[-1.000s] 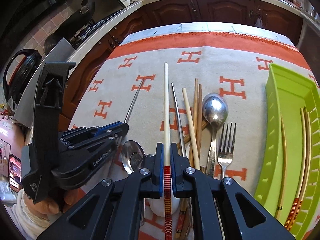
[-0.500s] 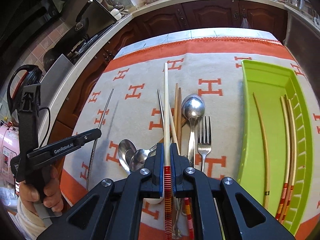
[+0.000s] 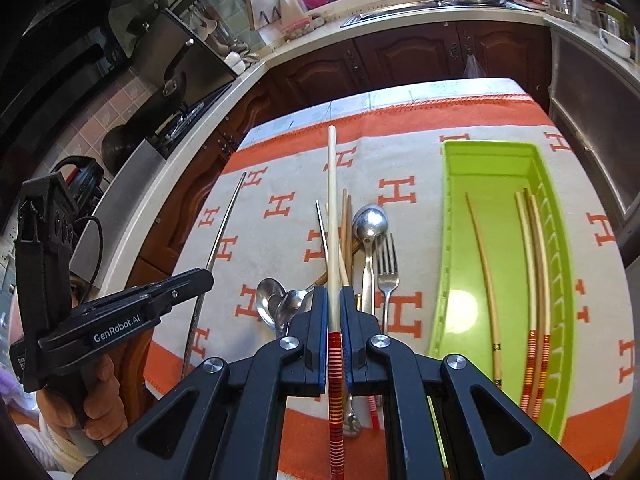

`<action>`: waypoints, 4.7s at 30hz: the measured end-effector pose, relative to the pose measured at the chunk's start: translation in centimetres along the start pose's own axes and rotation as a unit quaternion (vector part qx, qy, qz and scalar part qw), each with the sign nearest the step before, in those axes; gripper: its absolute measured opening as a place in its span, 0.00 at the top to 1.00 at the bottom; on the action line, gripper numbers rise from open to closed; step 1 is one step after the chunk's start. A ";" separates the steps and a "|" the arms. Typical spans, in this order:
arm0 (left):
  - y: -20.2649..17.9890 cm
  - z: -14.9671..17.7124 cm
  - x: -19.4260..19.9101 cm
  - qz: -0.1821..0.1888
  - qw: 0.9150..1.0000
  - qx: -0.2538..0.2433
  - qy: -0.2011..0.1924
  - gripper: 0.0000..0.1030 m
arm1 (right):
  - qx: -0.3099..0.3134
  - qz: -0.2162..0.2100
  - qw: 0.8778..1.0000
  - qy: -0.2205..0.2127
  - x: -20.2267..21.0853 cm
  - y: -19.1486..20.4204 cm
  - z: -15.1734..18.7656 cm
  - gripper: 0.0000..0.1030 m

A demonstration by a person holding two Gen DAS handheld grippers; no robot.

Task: Organize utensils
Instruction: 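Carry both chopsticks into the lime-green tray and open both grippers, then move both grippers back over the remaining spoons and chopsticks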

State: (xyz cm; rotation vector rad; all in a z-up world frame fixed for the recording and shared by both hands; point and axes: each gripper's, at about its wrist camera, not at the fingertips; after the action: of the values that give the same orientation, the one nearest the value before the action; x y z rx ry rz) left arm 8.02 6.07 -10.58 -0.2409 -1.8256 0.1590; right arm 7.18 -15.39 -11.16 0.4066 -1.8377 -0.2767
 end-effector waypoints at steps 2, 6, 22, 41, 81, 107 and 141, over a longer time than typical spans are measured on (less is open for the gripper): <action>-1.7 -0.1 0.3 0.010 1.000 -0.015 0.003 0.97 | -0.013 -0.002 1.000 -0.006 1.4 -0.7 0.5 0.94; -5.1 -0.4 0.4 0.016 0.999 -0.049 0.004 0.97 | -0.037 -0.004 0.999 -0.021 3.6 -2.5 1.2 0.94; -14.5 -1.6 -5.0 0.040 0.989 -0.124 0.073 0.97 | -0.144 0.013 0.989 -0.038 5.7 -12.0 4.8 0.94; -17.8 -4.5 -11.3 0.041 0.985 -0.127 0.106 0.96 | -0.175 0.015 0.984 -0.017 1.6 -15.5 2.8 0.94; -5.8 -0.1 -3.8 -0.033 0.998 -0.043 0.036 0.58 | -0.121 0.037 0.992 0.007 -0.1 -10.9 1.7 0.63; 5.5 2.5 -3.5 -0.043 0.997 0.043 0.039 0.58 | -0.010 0.063 0.996 0.056 -3.2 -0.6 1.0 0.63; 6.2 -0.1 -6.9 -0.012 0.997 0.040 0.072 0.58 | 0.076 0.053 0.987 0.129 -13.4 0.1 -2.8 0.95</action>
State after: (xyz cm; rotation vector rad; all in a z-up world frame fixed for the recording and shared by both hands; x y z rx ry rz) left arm 10.34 10.41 -18.47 -0.1693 -1.6751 0.1925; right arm 13.42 -9.78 -21.93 0.4268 -1.6234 -0.0086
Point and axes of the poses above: each gripper's, at about its wrist camera, not at the fingertips, and x roughly against the way its jaws point, y to its left, z to its underside, and after that the axes turned 14 degrees about y, right-handed
